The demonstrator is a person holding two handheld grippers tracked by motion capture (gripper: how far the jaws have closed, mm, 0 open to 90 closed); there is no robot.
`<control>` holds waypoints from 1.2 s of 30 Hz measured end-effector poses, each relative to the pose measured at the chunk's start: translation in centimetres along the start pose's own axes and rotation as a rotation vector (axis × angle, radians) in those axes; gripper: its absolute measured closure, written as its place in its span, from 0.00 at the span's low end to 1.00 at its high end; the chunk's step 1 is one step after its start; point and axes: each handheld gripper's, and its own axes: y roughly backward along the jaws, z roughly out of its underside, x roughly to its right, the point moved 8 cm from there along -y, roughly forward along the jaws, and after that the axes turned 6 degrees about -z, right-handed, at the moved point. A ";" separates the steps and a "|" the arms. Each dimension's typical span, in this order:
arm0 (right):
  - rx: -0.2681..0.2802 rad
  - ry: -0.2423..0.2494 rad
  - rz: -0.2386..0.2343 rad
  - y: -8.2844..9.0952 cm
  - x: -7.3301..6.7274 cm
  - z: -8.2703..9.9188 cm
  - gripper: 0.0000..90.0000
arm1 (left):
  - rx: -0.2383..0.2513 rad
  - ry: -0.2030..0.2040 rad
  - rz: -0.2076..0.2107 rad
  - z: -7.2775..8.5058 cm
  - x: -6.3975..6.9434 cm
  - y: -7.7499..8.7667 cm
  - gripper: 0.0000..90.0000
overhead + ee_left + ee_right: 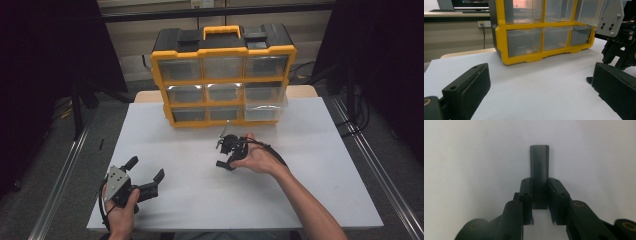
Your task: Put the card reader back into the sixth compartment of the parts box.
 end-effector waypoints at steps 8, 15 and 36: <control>0.039 -0.006 -0.022 0.4 -0.6 0.6 0.82 | -0.004 -0.009 -0.010 0.0 -0.3 0.1 0.02; 0.166 -0.050 -0.010 2.7 -0.4 1.7 0.82 | -0.001 0.008 -0.001 0.0 0.0 -0.1 0.02; 0.361 -0.060 0.032 6.4 -0.6 3.0 0.82 | 0.003 0.000 0.002 -0.1 0.0 0.1 0.02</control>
